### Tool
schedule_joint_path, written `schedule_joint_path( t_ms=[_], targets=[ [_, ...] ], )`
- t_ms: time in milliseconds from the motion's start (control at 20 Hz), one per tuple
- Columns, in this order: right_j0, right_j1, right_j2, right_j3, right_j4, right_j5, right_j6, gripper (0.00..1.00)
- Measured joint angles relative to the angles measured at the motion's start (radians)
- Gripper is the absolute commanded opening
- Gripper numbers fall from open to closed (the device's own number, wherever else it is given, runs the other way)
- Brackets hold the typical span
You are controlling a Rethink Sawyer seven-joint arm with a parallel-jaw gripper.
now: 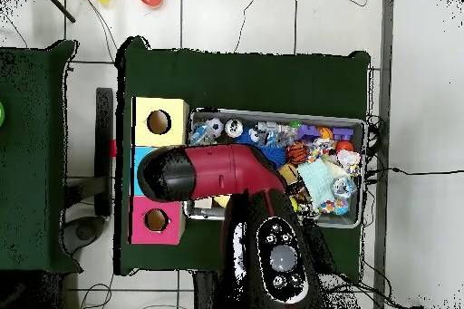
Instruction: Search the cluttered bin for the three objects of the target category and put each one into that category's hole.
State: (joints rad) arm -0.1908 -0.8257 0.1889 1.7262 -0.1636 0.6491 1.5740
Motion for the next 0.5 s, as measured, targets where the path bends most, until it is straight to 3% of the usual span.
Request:
schedule_joint_path(
  t_ms=[500],
  targets=[
    [0.005,0.028,0.000,0.034,0.013,0.000,0.000,0.00]
  ],
)
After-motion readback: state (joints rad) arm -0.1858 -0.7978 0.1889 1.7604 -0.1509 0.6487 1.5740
